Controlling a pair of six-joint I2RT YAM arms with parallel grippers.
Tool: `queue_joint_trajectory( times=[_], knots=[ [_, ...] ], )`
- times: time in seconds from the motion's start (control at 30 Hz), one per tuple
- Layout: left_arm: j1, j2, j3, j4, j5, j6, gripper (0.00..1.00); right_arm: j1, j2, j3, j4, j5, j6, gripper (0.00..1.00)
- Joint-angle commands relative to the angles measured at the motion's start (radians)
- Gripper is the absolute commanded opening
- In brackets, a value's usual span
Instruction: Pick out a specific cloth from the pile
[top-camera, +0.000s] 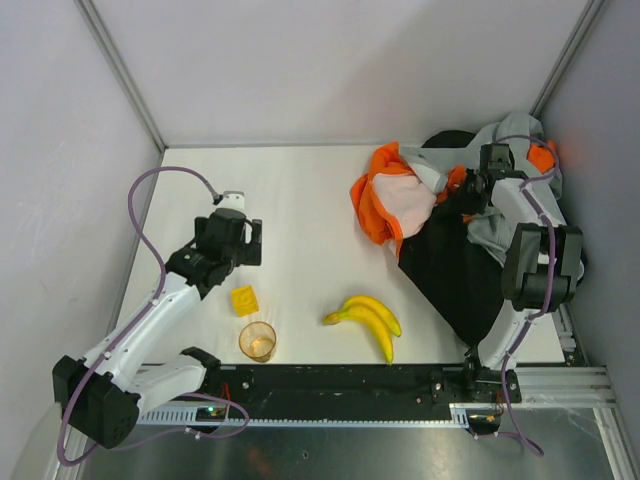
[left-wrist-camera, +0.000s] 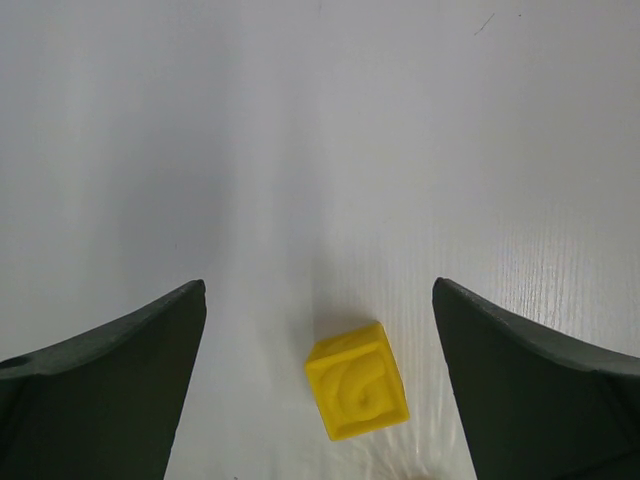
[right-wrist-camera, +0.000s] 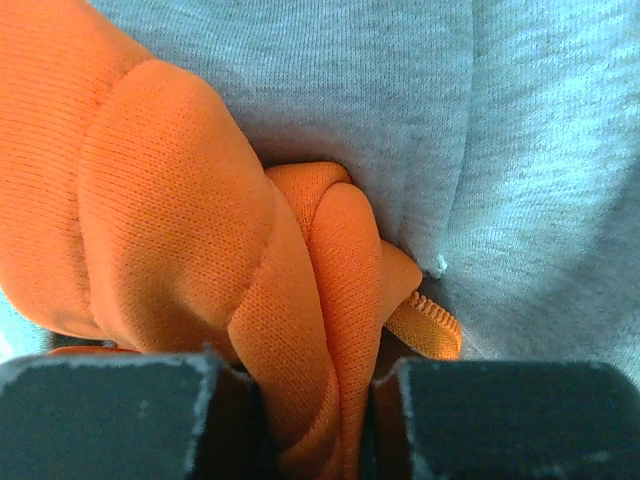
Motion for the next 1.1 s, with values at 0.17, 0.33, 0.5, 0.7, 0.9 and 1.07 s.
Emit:
queue_joint_trajectory(
  times=[0.17,0.33,0.5,0.7,0.9,1.07],
  knots=[
    [-0.006,-0.009,-0.002,0.035,0.006,0.023,1.00,0.004,-0.130,0.014,-0.101,-0.026,-0.050,0.25],
    [-0.006,-0.012,0.003,0.034,0.013,0.024,1.00,0.038,-0.295,0.001,-0.148,0.000,-0.065,0.76],
    [-0.006,-0.023,0.015,0.034,0.047,0.016,1.00,0.091,-0.462,-0.061,-0.179,0.051,-0.058,0.95],
    [-0.006,-0.038,0.030,0.038,0.127,-0.043,0.99,0.212,-0.624,-0.183,-0.208,0.127,-0.025,0.99],
    [-0.004,0.014,0.037,0.055,0.144,-0.098,1.00,0.465,-0.706,-0.250,-0.274,0.346,0.029,0.99],
    [-0.004,0.067,0.040,0.063,0.138,-0.099,1.00,0.671,-0.636,-0.281,-0.345,0.568,0.103,0.99]
  ],
)
